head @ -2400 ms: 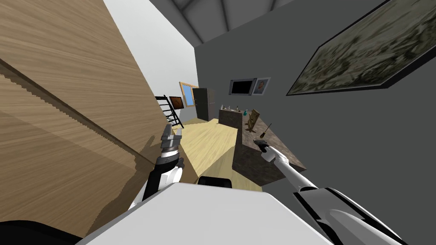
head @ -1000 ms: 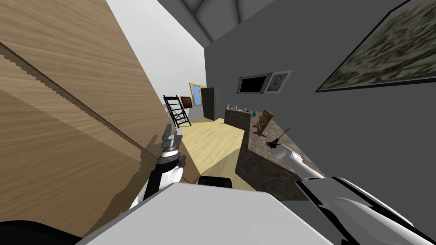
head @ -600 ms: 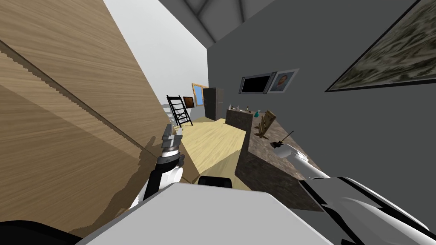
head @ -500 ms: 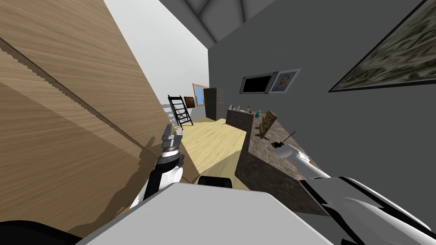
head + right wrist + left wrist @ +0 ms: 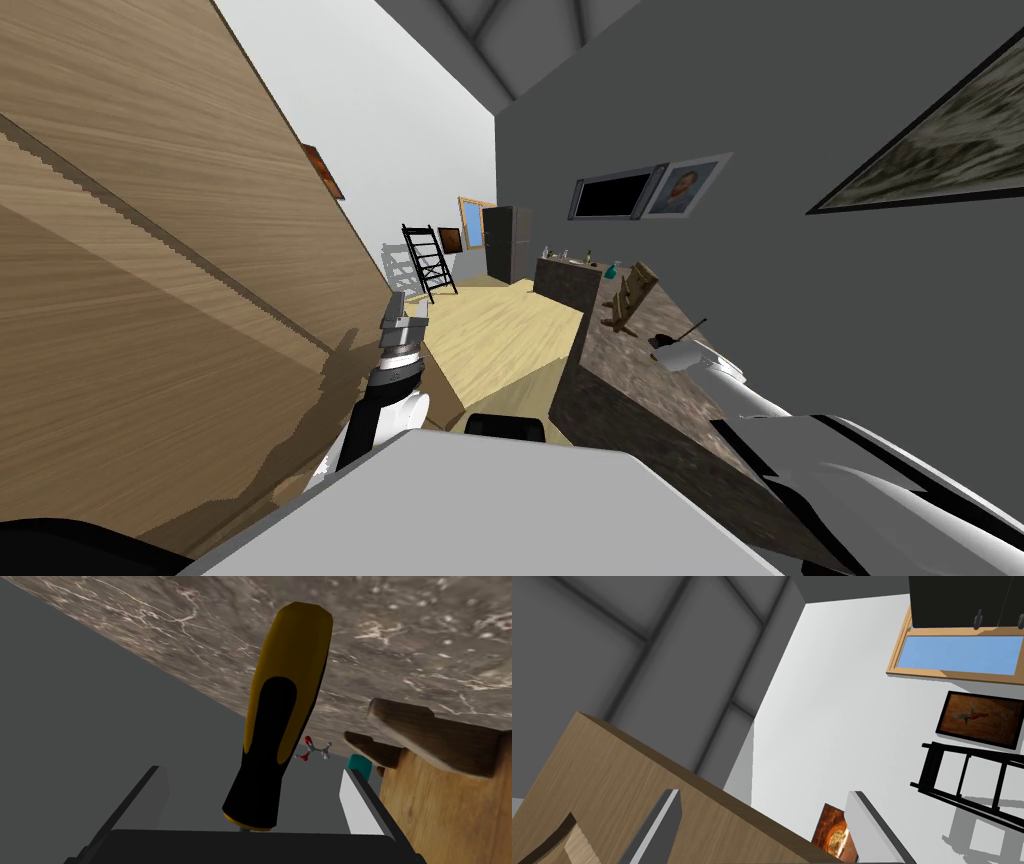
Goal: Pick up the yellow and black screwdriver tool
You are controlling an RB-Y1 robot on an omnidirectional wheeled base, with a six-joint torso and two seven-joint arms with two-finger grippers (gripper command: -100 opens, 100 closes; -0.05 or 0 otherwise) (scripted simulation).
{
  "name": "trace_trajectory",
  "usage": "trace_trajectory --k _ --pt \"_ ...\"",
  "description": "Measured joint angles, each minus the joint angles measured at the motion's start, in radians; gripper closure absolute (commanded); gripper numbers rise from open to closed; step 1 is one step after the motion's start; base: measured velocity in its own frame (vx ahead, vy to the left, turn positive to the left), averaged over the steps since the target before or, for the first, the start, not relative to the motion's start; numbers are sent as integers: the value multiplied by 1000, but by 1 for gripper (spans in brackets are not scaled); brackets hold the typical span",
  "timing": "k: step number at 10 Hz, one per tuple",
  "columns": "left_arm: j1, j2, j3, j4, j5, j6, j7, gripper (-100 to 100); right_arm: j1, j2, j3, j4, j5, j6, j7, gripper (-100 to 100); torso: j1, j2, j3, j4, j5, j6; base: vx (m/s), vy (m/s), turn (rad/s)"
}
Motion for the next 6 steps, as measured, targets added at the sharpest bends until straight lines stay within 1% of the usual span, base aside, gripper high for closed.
trace_trajectory --k 1,2,3,4,5,6 --pt "0 0 0 0 0 0 0 0 -1 0 0 2 0 -2 1 0 2 1 0 0 1 0 0 0 0" --pt "0 0 0 0 0 0 0 0 -1 0 0 2 0 -1 1 -100 3 1 1 0 1 0 -3 -71 41" --pt "0 0 0 0 0 0 0 0 9 5 5 -29 8 23 -12 -100 0 1 1 0 0 0 -27 -155 90" --pt "0 0 0 0 0 0 0 0 20 12 13 -70 17 59 -32 -100 -5 2 1 0 -1 0 -24 -139 35" --pt "0 0 0 0 0 0 0 0 21 20 19 -84 29 84 -49 -100 -5 2 1 1 -1 0 -27 -135 34" --pt "0 0 0 0 0 0 0 0 24 29 26 -106 41 110 -66 -100 -5 2 1 1 -1 0 -33 -95 32"
